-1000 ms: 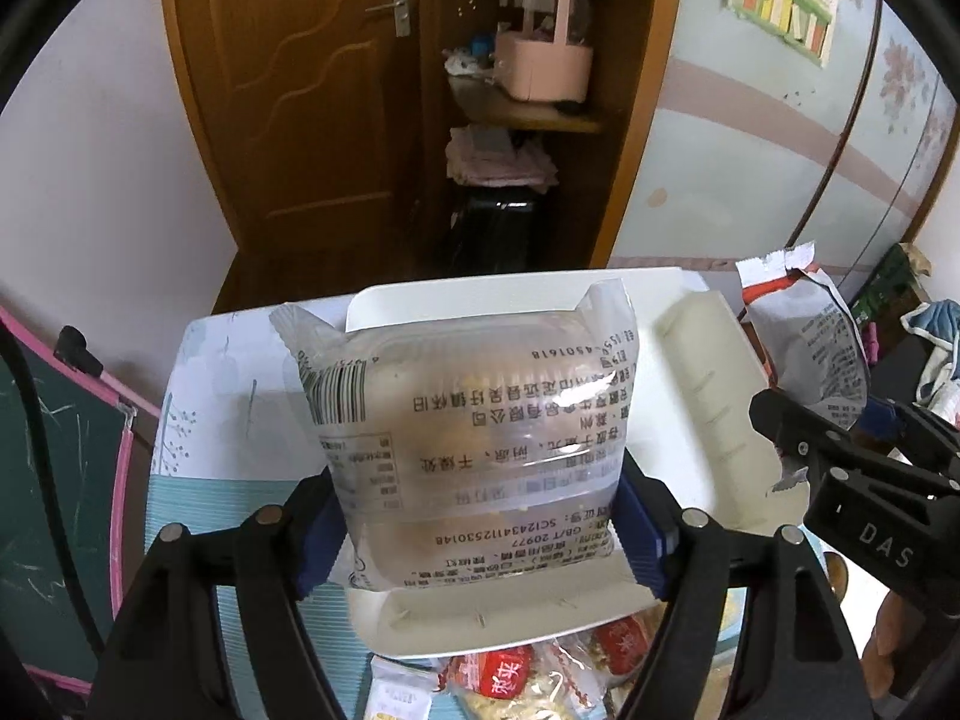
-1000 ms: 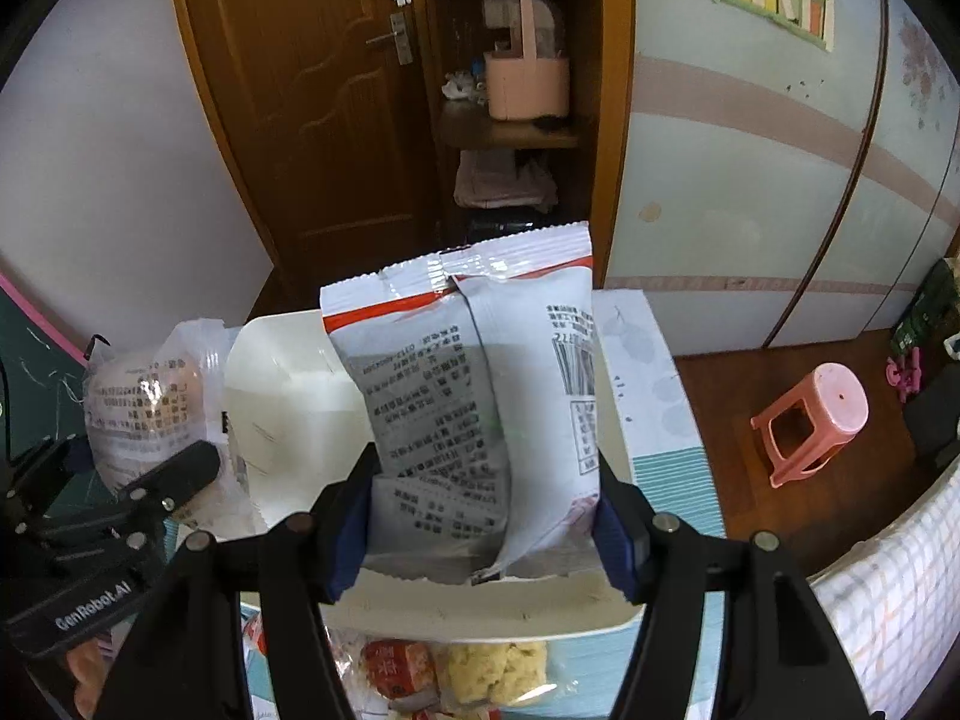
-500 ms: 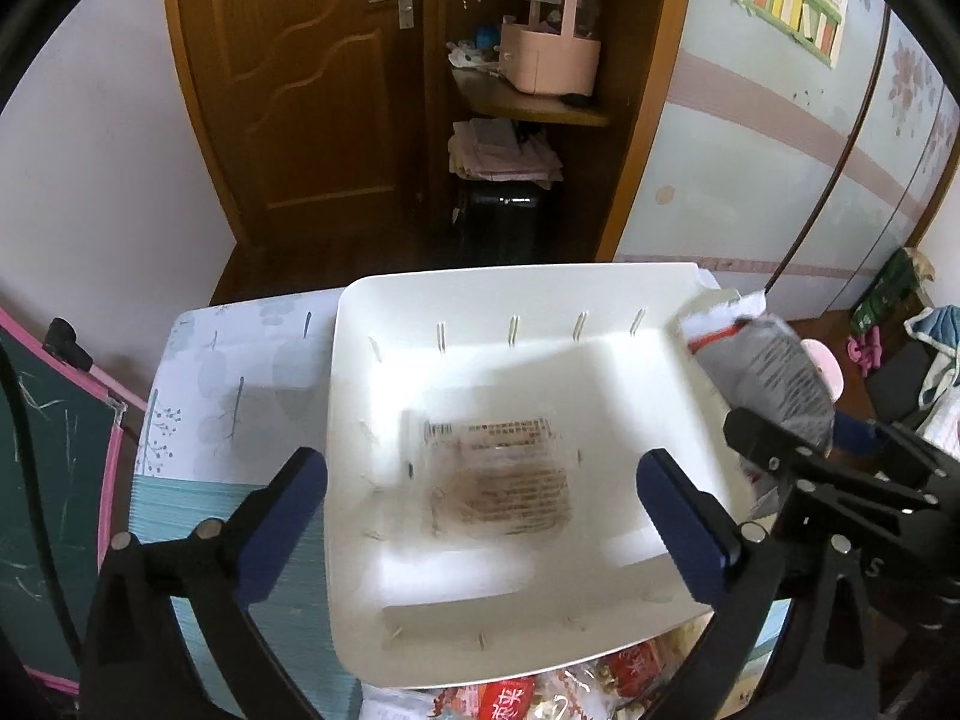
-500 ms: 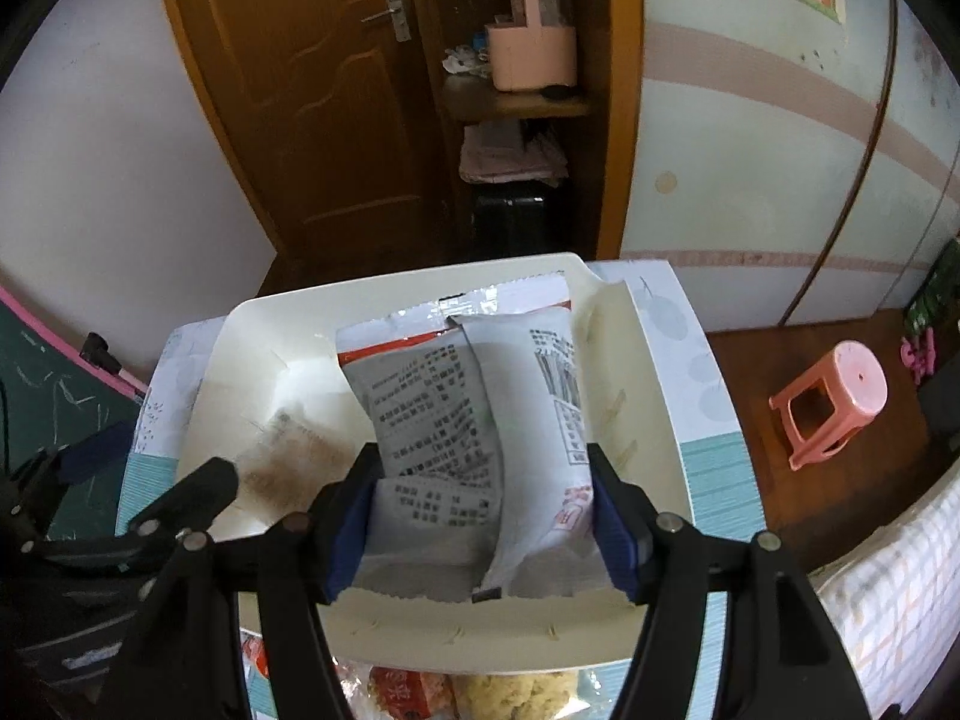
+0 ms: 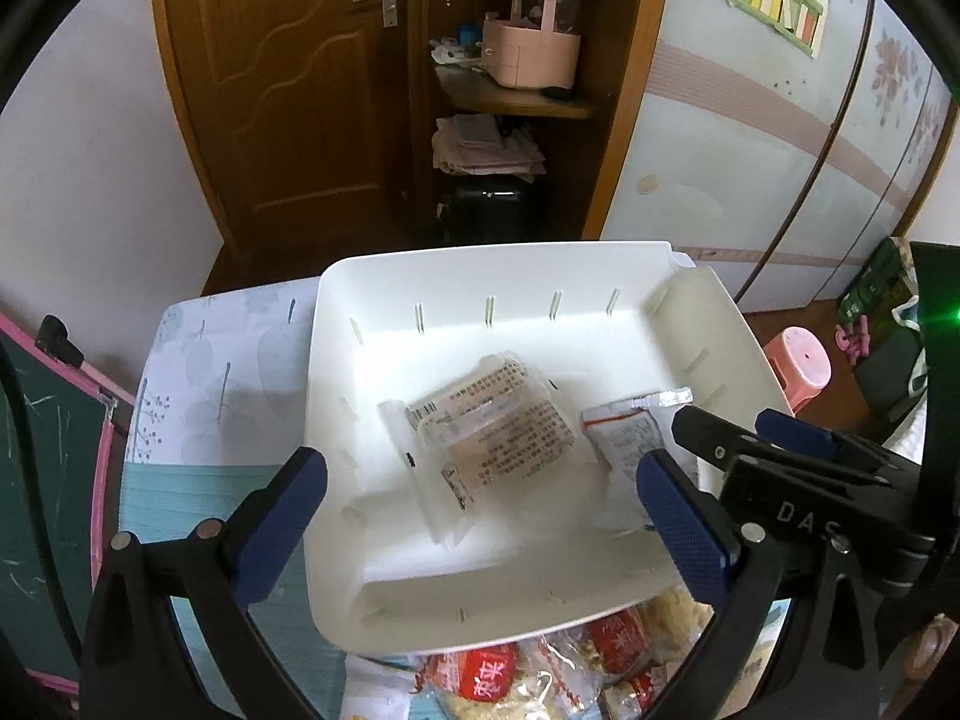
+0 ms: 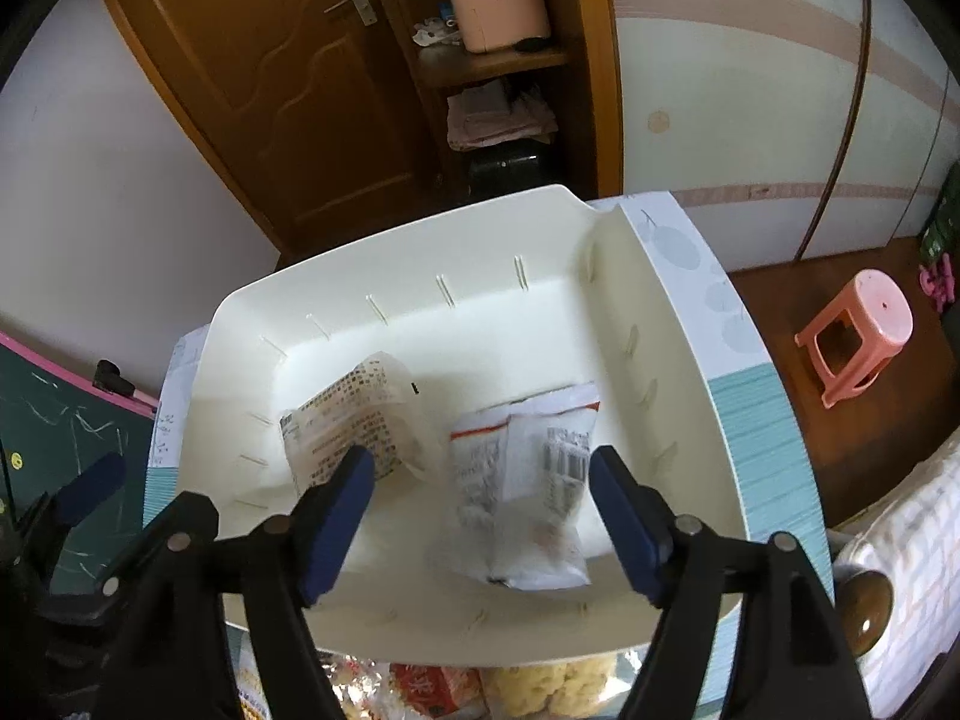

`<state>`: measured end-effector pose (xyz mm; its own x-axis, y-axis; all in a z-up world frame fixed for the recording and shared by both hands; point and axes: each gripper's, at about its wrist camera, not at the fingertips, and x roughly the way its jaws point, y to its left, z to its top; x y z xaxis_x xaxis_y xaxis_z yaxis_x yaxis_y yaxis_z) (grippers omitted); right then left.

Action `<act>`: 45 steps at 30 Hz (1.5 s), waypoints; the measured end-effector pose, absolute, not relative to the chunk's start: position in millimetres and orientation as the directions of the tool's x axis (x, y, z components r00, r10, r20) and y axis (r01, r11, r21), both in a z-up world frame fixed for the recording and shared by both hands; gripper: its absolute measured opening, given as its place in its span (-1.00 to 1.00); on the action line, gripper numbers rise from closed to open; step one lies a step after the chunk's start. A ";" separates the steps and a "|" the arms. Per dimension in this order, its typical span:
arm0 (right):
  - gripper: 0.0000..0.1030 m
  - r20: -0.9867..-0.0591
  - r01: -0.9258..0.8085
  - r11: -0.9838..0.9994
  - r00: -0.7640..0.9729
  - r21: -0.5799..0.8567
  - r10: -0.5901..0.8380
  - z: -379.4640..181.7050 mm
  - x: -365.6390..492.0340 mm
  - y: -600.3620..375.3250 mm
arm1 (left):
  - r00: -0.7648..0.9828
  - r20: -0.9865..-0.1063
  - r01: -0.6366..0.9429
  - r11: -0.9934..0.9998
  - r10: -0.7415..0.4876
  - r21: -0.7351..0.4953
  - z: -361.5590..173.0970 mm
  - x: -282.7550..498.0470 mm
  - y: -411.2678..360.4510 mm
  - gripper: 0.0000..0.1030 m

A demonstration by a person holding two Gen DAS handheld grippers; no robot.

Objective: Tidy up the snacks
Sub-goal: 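Withdraw both tools from the bin back toward the remaining snacks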

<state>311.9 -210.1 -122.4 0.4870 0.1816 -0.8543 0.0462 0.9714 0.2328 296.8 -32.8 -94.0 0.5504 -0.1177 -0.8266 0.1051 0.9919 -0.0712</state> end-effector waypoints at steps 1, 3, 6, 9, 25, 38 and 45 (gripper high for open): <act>0.50 -0.854 0.046 0.971 0.486 0.234 0.183 -122.7 309.6 -209.7 | 0.550 -0.827 0.104 0.992 -0.116 -0.070 -93.9 296.5 -32.8 0.99; 0.51 -0.855 0.048 0.970 0.485 0.238 0.186 -123.4 307.2 -209.9 | 0.551 -0.827 0.102 0.993 -0.110 -0.064 -92.3 291.8 -33.2 0.99; 0.51 -0.854 0.050 0.968 0.483 0.247 0.193 -121.0 301.1 -209.0 | 0.554 -0.825 0.099 0.993 -0.107 -0.062 -88.0 283.4 -32.6 0.99; 0.51 -0.851 0.048 0.967 0.487 0.250 0.196 -113.1 291.4 -207.8 | 0.560 -0.821 0.099 0.993 -0.108 -0.062 -78.2 271.8 -31.3 0.99; 0.51 -0.779 -0.085 0.976 0.590 0.202 0.213 -32.1 166.8 -189.1 | 0.649 -0.749 0.086 0.991 -0.132 -0.101 -8.1 145.3 6.8 0.99; 0.51 -0.791 -0.147 0.982 0.584 0.121 0.184 -75.5 31.4 -189.0 | 0.565 -0.810 0.218 0.975 -0.159 -0.039 -81.4 36.1 24.7 0.99; 0.51 -0.845 -0.081 0.995 0.527 0.055 0.089 -129.3 -5.4 -212.6 | 0.457 -0.874 0.343 0.939 -0.167 -0.001 -140.6 1.7 14.7 0.99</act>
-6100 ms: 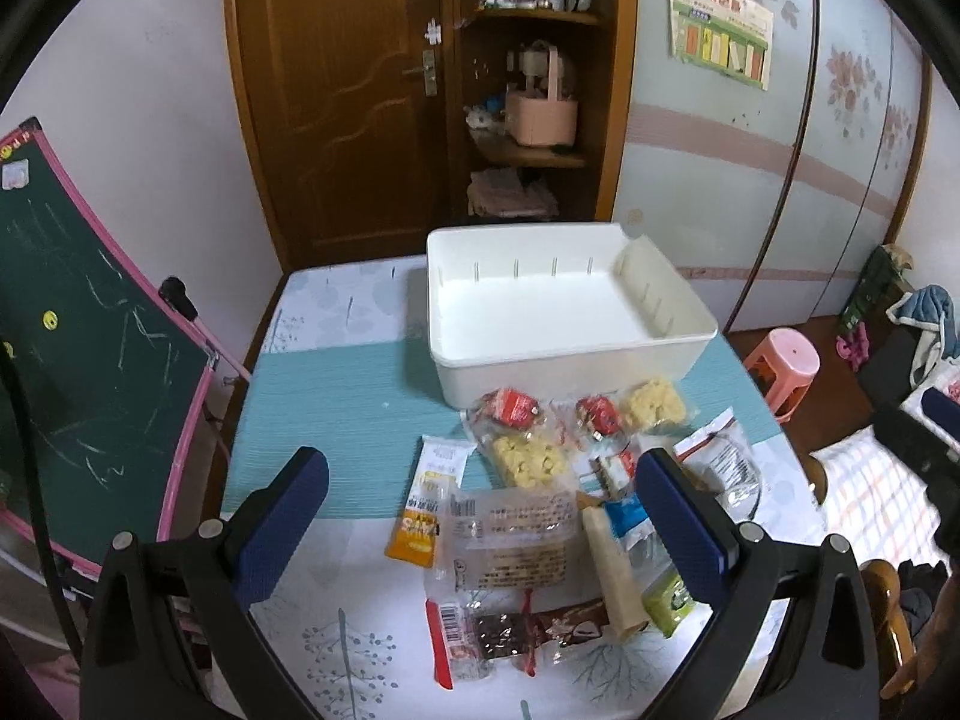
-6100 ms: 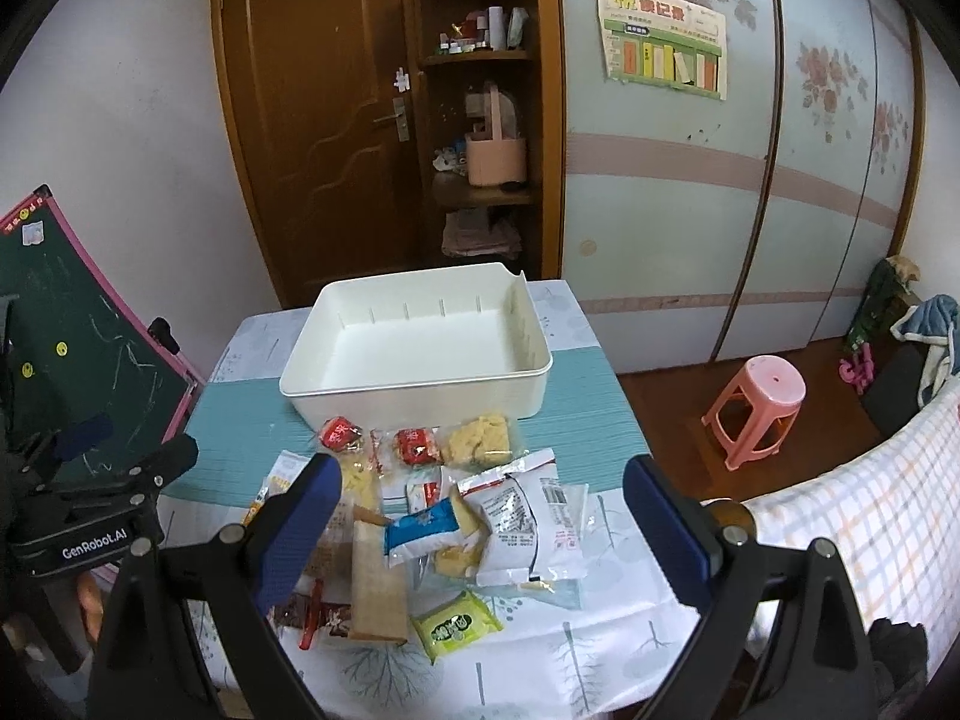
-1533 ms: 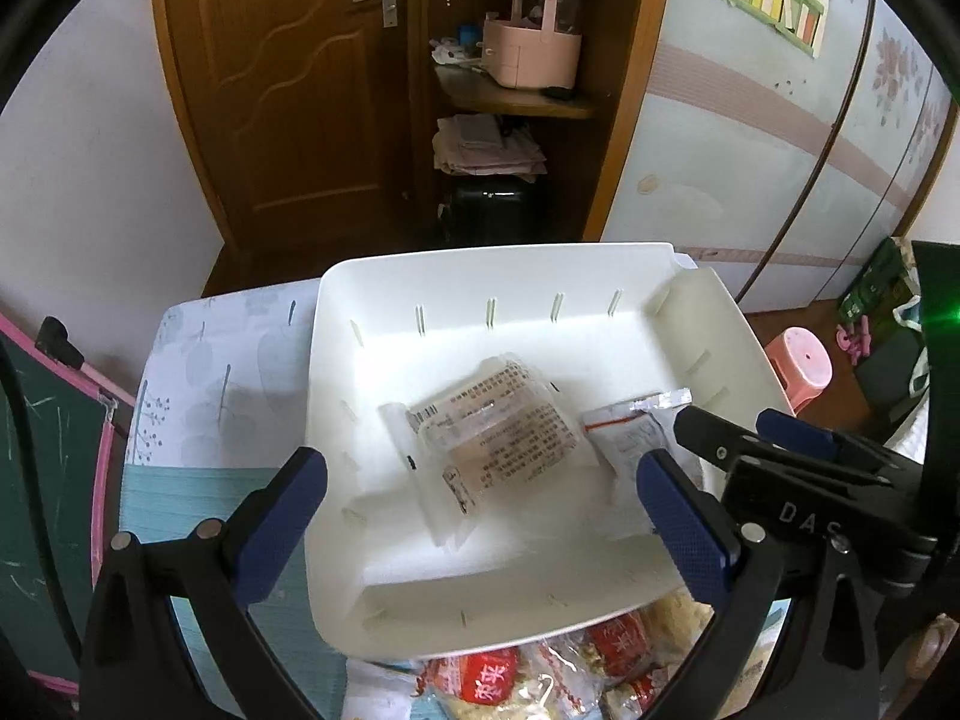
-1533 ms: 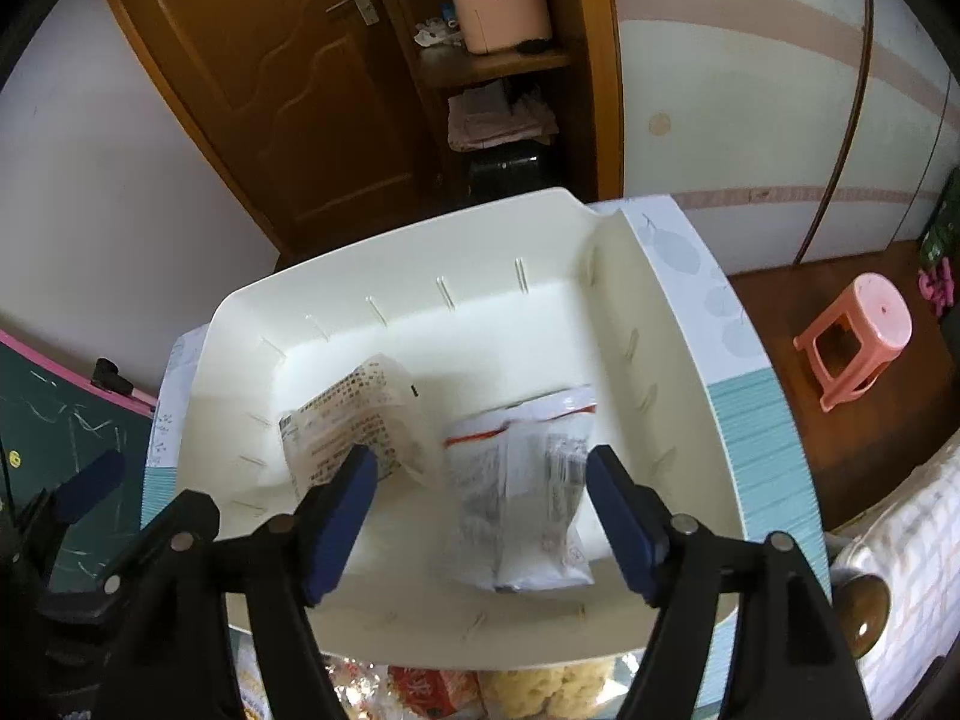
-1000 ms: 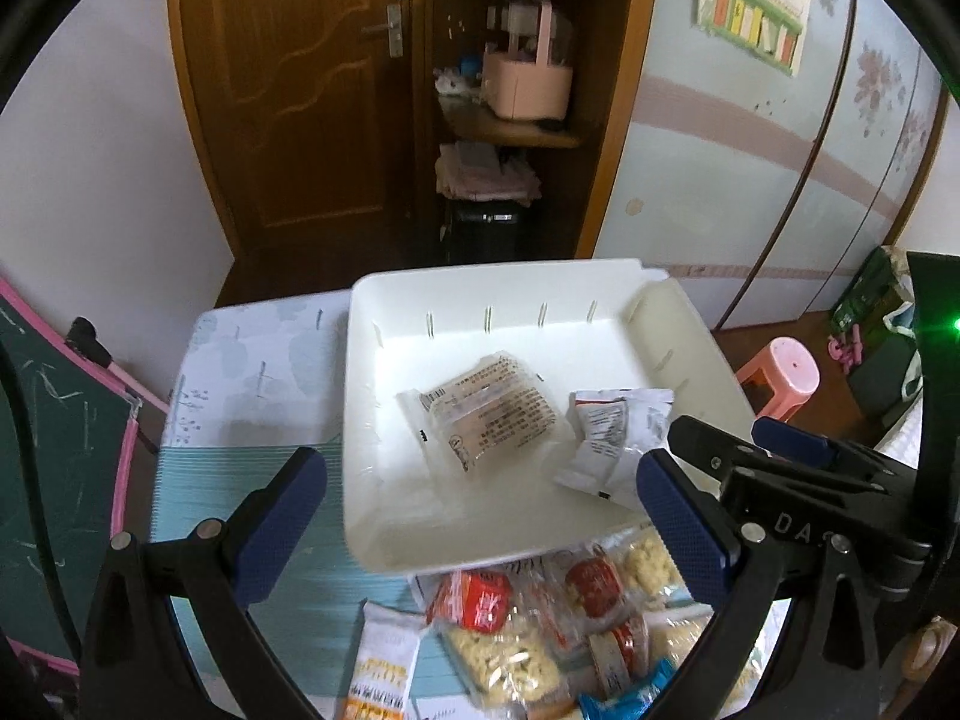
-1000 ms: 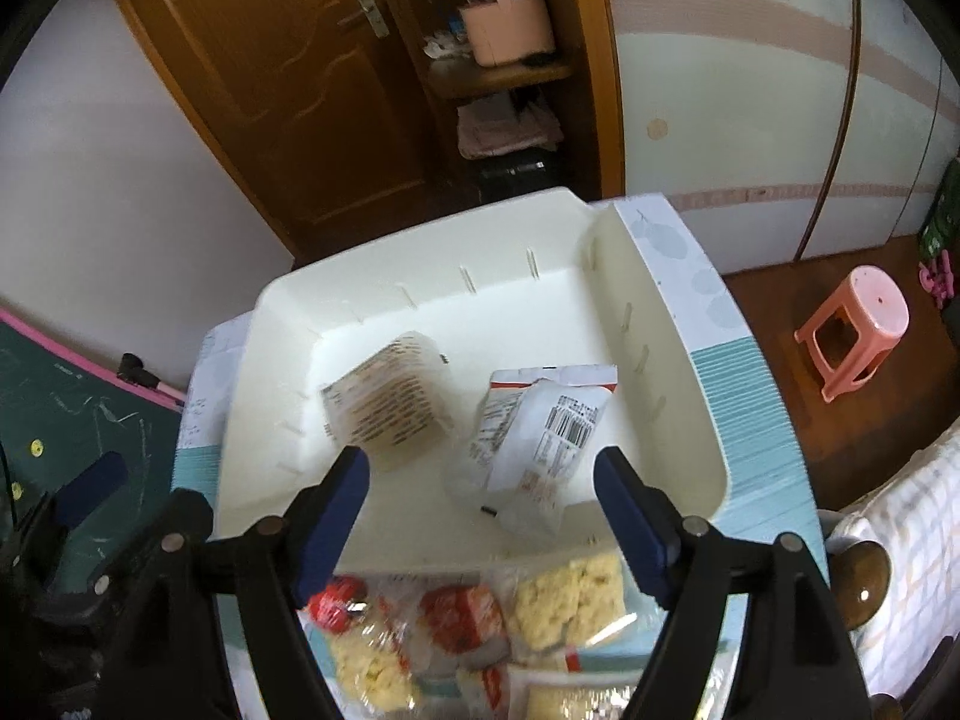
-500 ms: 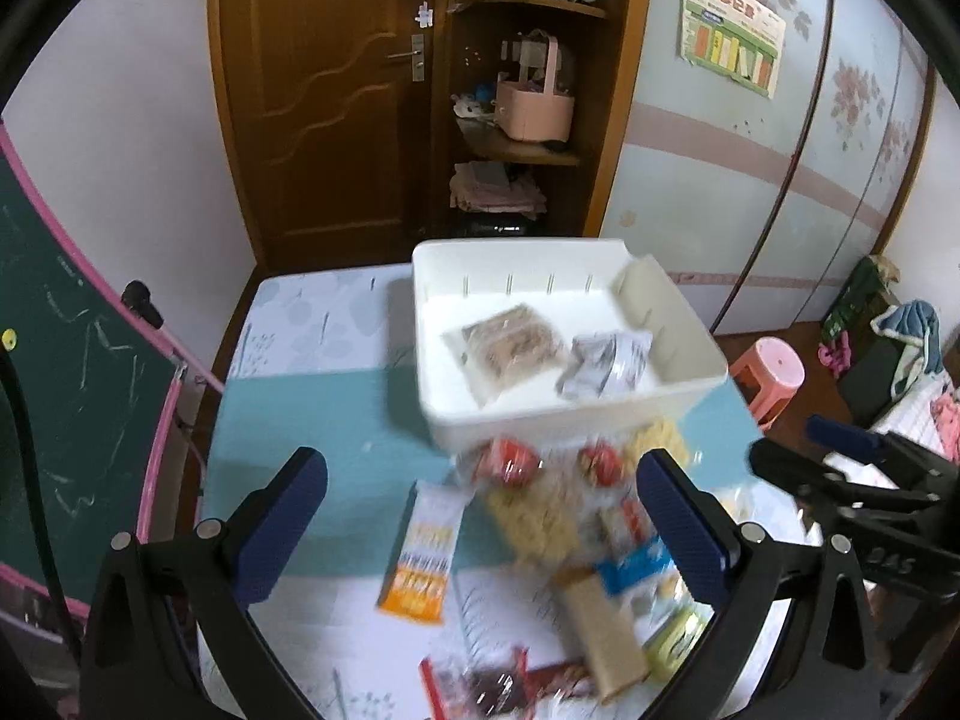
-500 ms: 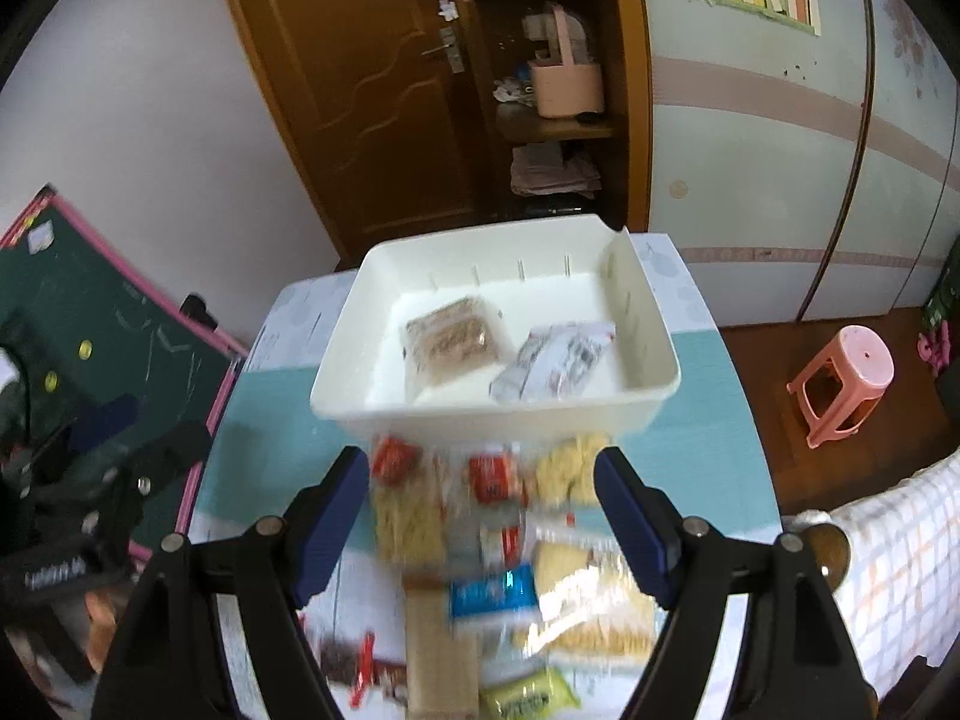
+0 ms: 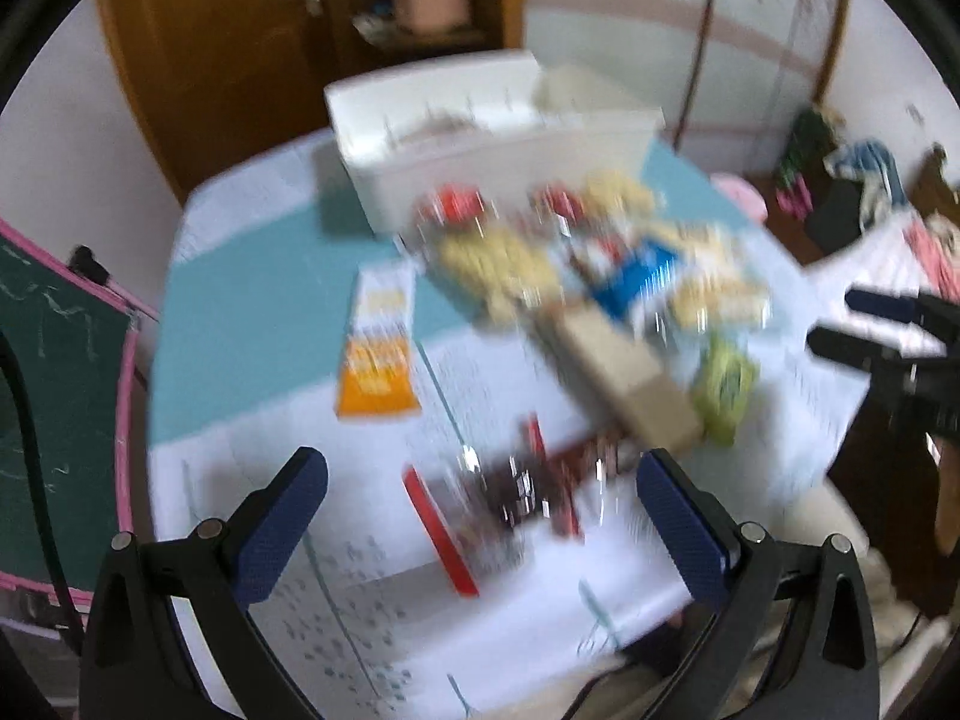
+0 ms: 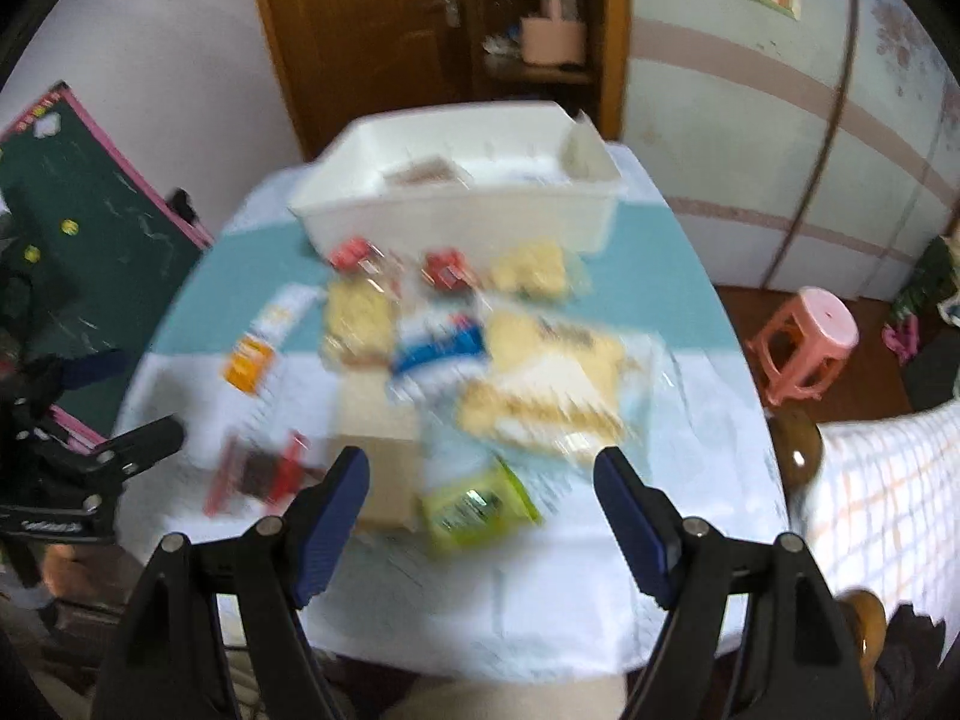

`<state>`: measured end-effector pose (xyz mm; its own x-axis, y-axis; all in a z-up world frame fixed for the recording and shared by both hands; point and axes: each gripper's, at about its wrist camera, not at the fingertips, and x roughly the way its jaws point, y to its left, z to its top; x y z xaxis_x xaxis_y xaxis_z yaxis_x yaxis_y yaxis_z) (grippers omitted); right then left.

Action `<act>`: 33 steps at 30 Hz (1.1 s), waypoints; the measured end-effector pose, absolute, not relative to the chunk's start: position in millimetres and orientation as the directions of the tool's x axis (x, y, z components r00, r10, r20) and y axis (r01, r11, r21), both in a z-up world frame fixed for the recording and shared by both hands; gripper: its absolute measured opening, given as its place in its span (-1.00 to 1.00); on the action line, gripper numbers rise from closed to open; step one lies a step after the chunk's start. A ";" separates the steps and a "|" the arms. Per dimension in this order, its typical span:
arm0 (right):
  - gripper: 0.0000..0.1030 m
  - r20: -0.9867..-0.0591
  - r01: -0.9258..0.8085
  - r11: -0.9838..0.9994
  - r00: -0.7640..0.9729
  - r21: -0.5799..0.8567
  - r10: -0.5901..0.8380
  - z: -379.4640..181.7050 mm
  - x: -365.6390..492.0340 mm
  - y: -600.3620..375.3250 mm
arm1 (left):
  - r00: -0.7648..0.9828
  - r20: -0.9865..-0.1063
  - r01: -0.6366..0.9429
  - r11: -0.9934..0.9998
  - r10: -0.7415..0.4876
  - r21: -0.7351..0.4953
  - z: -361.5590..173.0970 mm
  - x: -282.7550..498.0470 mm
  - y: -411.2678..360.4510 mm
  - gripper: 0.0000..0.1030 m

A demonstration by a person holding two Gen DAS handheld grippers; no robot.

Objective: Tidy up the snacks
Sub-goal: 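Withdraw both tools from the bin back toward the remaining snacks, then grasp the green biscuit packet with the right tool while the left tool grasps the chocolate-cake packet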

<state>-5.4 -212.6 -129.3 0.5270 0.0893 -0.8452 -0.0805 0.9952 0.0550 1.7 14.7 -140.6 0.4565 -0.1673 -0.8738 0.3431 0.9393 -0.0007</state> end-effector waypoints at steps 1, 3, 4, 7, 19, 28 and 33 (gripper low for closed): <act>0.51 -0.852 -0.073 0.995 0.515 0.065 0.093 -134.0 -8.0 -217.5 | 0.427 -0.887 0.360 0.933 -0.175 -0.011 -150.8 0.6 14.7 0.99; 0.51 -0.866 -0.045 0.991 0.482 0.129 0.134 -147.8 -10.9 -231.5 | 0.389 -0.905 0.378 0.926 -0.172 -0.013 -167.1 1.4 16.6 0.99; 0.51 -0.872 -0.032 0.985 0.461 0.167 0.163 -154.9 -10.9 -237.7 | 0.379 -0.910 0.387 0.922 -0.170 -0.011 -173.0 2.1 16.8 0.99; 0.51 -0.883 -0.010 0.968 0.407 0.251 0.233 -174.5 -12.8 -246.3 | 0.347 -0.922 0.441 0.898 -0.173 -0.002 -185.6 4.9 16.2 0.99; 0.51 -0.872 -0.051 0.917 0.292 0.396 0.393 -215.0 15.2 -216.1 | 0.287 -0.950 0.577 0.813 -0.121 0.071 -214.5 47.2 1.3 0.88; 0.35 -0.880 0.022 0.926 0.320 0.377 0.351 -212.4 46.3 -215.9 | 0.244 -0.954 0.567 0.823 -0.174 -0.005 -226.3 64.4 6.2 0.85; -0.06 -0.914 0.028 0.959 0.312 0.283 0.261 -210.8 56.4 -209.0 | 0.236 -0.951 0.547 0.836 -0.202 -0.041 -231.4 64.9 15.0 0.85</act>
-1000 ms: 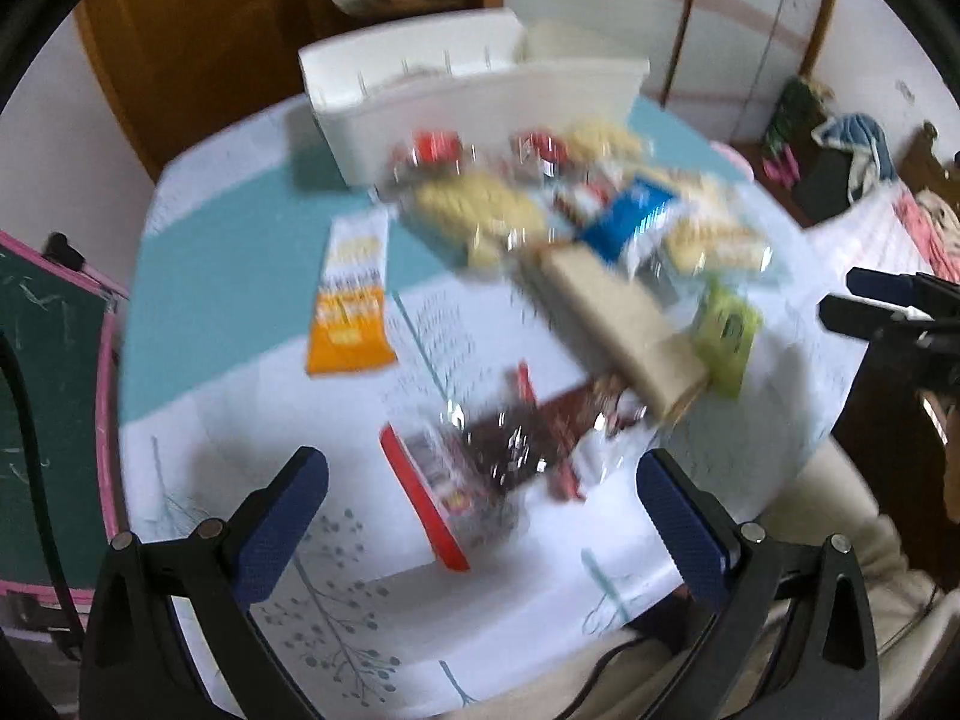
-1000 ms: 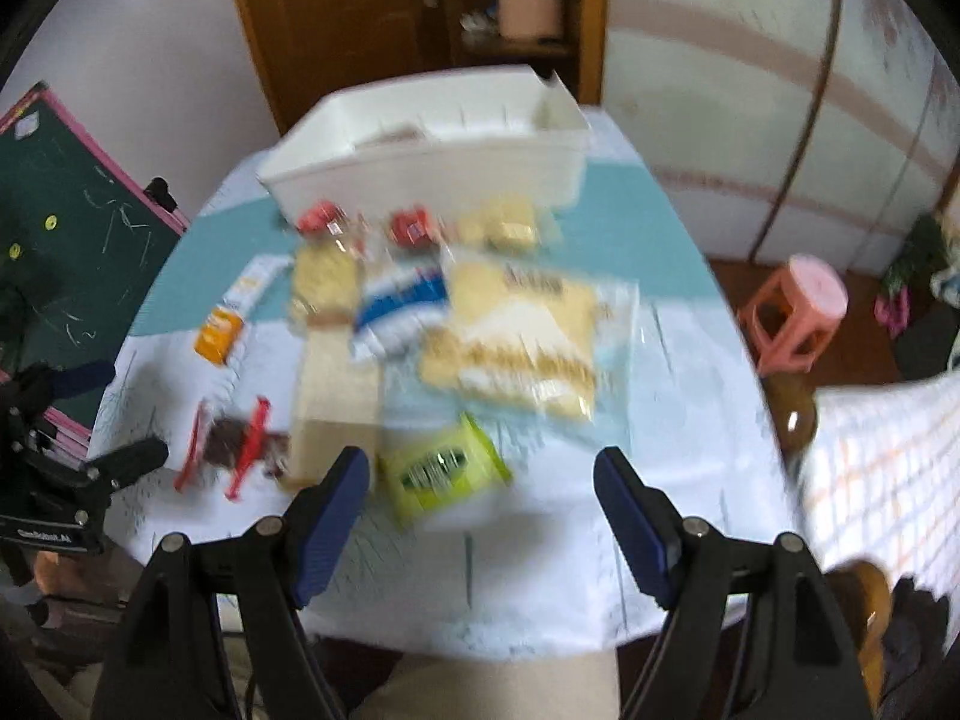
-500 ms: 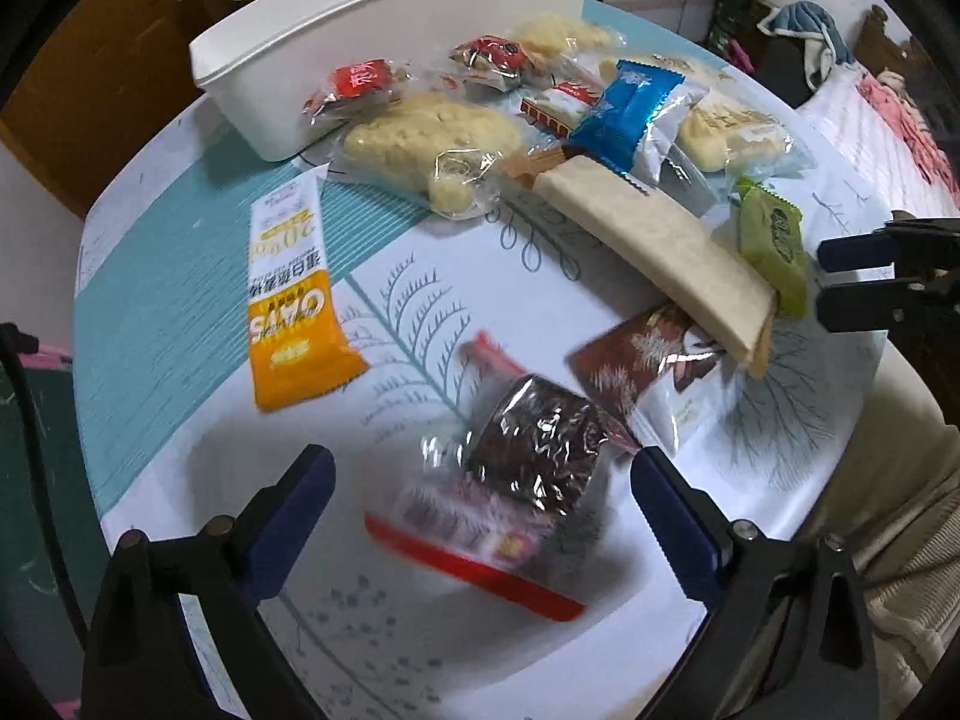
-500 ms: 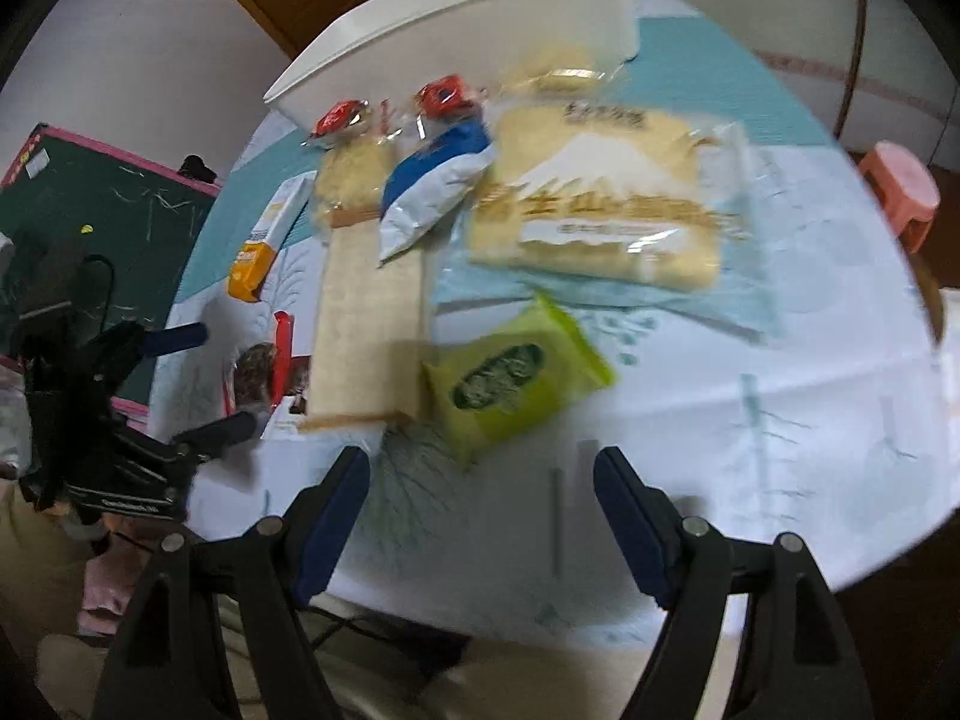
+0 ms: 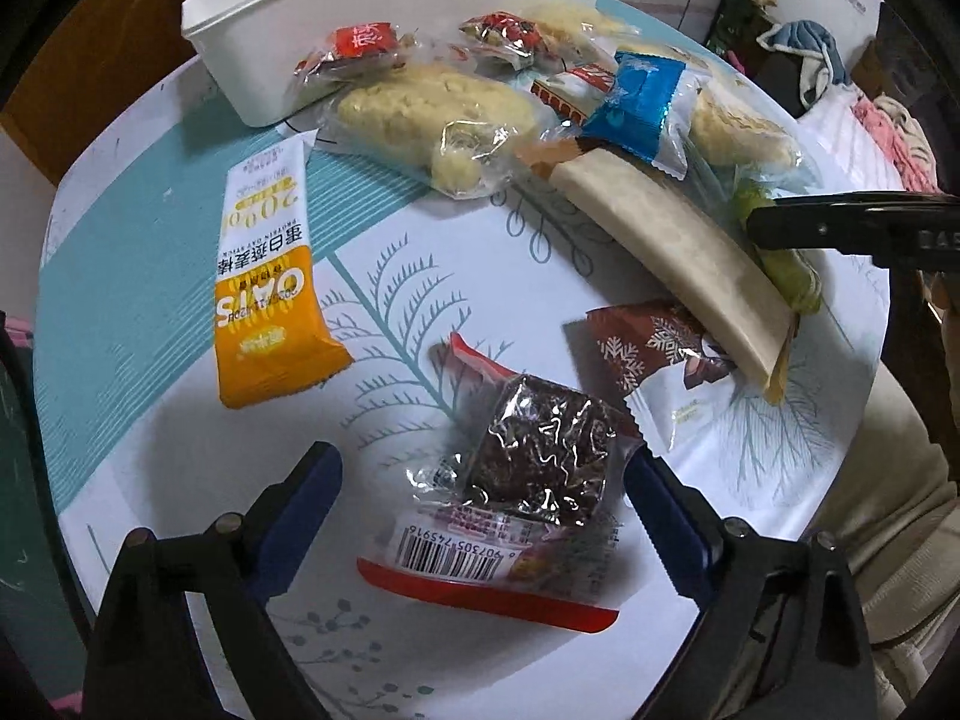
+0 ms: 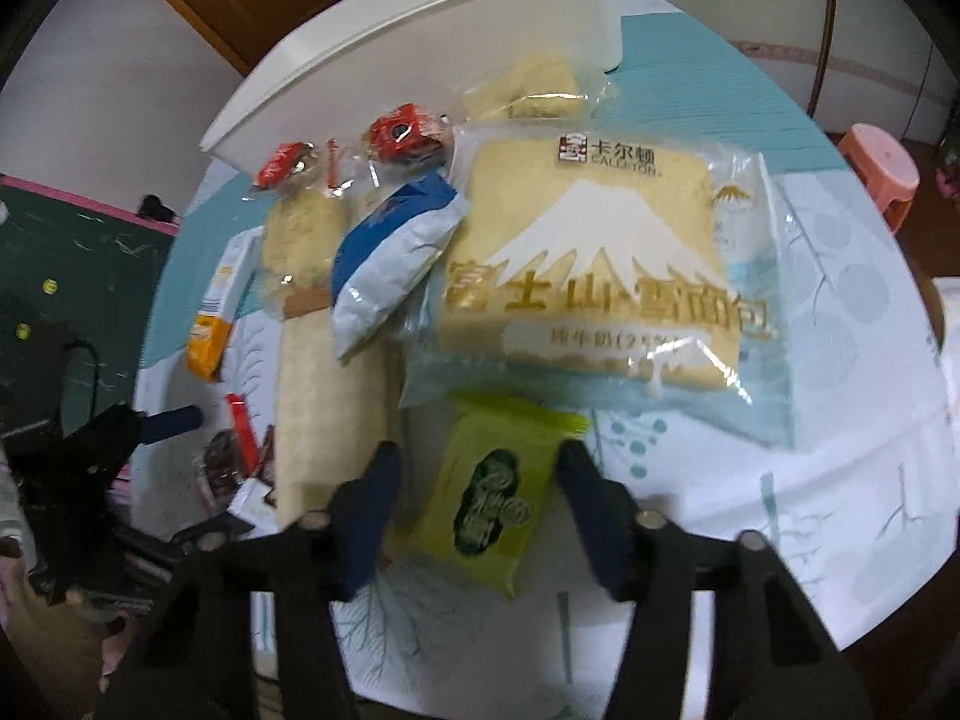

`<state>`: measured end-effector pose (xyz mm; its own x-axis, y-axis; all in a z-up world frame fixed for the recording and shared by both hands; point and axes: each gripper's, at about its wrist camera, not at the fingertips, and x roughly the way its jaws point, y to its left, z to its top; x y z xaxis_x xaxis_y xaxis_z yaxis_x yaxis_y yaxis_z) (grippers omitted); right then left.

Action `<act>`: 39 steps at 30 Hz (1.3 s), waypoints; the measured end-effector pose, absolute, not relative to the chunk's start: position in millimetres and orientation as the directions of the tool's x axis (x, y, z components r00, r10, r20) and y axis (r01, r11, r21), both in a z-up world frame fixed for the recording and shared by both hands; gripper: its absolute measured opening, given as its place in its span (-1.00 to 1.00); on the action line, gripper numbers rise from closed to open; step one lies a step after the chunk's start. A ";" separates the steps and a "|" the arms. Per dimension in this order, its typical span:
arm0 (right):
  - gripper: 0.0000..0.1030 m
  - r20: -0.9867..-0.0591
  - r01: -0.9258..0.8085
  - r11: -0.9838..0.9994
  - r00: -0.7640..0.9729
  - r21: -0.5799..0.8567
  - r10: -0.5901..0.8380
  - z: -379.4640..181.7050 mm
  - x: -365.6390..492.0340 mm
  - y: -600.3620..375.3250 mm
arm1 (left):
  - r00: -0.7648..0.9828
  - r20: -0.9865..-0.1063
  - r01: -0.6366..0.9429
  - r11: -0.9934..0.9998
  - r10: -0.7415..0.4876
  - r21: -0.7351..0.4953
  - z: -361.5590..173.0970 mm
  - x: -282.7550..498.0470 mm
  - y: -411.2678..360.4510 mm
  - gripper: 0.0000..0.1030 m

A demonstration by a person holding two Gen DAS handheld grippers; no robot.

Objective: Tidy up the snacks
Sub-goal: 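Grasp the green biscuit packet with the right tool while the left tool grasps the chocolate-cake packet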

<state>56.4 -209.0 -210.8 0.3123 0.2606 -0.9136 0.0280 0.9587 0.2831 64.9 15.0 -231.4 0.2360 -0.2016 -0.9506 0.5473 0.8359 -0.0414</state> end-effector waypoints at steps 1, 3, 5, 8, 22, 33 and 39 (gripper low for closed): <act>-0.09 -0.921 0.026 0.965 0.308 0.260 0.239 -210.4 57.8 -205.6 | 0.240 -0.949 0.545 0.837 -0.203 -0.041 -231.3 64.7 15.8 0.85; -0.09 -0.934 0.008 0.980 0.304 0.201 0.189 -211.0 59.8 -193.5 | 0.247 -0.946 0.537 0.842 -0.210 -0.047 -232.0 63.7 18.2 0.85; -0.09 -0.946 -0.033 0.993 0.302 0.115 0.120 -211.6 59.0 -179.8 | 0.250 -0.943 0.530 0.846 -0.219 -0.056 -231.5 59.4 24.4 0.85; -0.09 -0.953 -0.078 0.997 0.300 0.020 0.043 -213.0 57.6 -164.3 | 0.252 -0.941 0.521 0.851 -0.224 -0.063 -233.1 53.4 27.5 0.85; -0.28 -0.960 -0.138 0.990 0.279 -0.014 0.025 -209.7 42.7 -172.4 | 0.297 -0.933 0.503 0.864 -0.201 -0.026 -226.6 28.6 14.5 0.53; -0.29 -0.875 -0.176 0.916 0.403 -0.361 -0.268 -184.0 11.2 -204.2 | 0.323 -0.924 0.392 0.918 -0.204 -0.065 -225.0 19.3 21.7 0.38; -0.29 -0.735 -0.032 0.892 0.580 -0.452 -0.351 -99.5 6.8 -265.2 | 0.325 -0.930 0.349 0.936 -0.174 -0.053 -223.6 16.2 22.0 0.36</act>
